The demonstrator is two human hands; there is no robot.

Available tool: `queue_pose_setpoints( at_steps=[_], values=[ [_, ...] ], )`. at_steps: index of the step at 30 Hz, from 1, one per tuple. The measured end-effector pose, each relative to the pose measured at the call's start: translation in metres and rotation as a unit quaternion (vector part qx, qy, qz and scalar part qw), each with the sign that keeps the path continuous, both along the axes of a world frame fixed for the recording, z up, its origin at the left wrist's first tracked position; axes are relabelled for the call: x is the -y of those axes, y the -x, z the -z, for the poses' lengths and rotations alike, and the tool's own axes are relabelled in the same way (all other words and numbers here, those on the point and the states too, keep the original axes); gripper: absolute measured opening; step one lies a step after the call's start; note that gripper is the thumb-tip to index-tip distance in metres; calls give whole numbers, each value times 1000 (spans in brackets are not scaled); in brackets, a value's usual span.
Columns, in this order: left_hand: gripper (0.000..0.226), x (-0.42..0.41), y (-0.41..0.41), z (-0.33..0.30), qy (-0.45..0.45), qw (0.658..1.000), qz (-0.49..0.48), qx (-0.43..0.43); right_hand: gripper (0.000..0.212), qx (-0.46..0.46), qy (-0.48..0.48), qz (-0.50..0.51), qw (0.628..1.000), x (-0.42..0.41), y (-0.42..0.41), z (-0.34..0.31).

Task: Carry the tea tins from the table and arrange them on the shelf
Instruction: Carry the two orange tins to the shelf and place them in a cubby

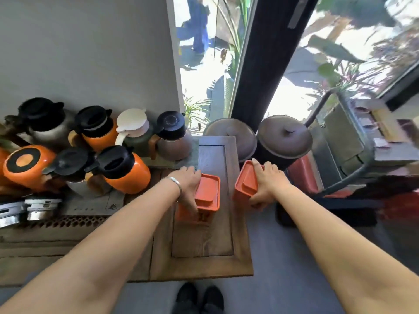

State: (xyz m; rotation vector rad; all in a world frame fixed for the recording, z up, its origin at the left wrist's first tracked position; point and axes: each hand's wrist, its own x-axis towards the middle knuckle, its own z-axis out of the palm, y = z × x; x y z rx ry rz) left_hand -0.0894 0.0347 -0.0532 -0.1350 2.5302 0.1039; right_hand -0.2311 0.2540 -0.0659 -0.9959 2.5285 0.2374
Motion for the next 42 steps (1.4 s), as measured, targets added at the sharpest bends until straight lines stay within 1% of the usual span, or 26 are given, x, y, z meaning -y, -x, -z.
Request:
queue_pose_setpoints(
  at_steps=[3,7,10,14,18,23,27,33,35,38,40,42],
  values=[
    [102,-16,29,-24,-1,1000,27,-8,140,-5,8,50,999,-31,8,-32],
    [101,-57,71,-63,-3,994,102,-34,140,-35,13,103,994,-87,8,-82],
    [105,-104,104,-97,1,987,155,-49,142,-62,6,149,987,-141,3,-120],
    [112,-186,139,-144,11,966,241,-92,145,-73,-7,248,966,-230,-11,-170],
    [116,-283,158,-186,6,938,319,-137,144,-95,-10,339,936,-329,-40,-213],
    [104,-422,160,-231,-54,896,405,-175,146,-107,-13,434,895,-460,-90,-258],
    [97,-546,148,-270,-75,870,458,-167,142,-109,3,494,862,-567,-133,-291],
    [108,-731,125,-340,-108,819,526,-202,129,-133,56,578,803,-732,-190,-344],
    [111,-785,117,-360,-129,813,529,-207,122,-140,79,599,785,-780,-210,-362],
    [97,-855,107,-382,-162,801,538,-208,109,-156,91,616,767,-839,-234,-381],
    [94,-903,102,-394,-166,793,554,-191,102,-155,87,635,751,-877,-248,-391],
    [93,-934,102,-400,-154,795,561,-173,100,-145,83,645,746,-902,-253,-396]
  ],
)
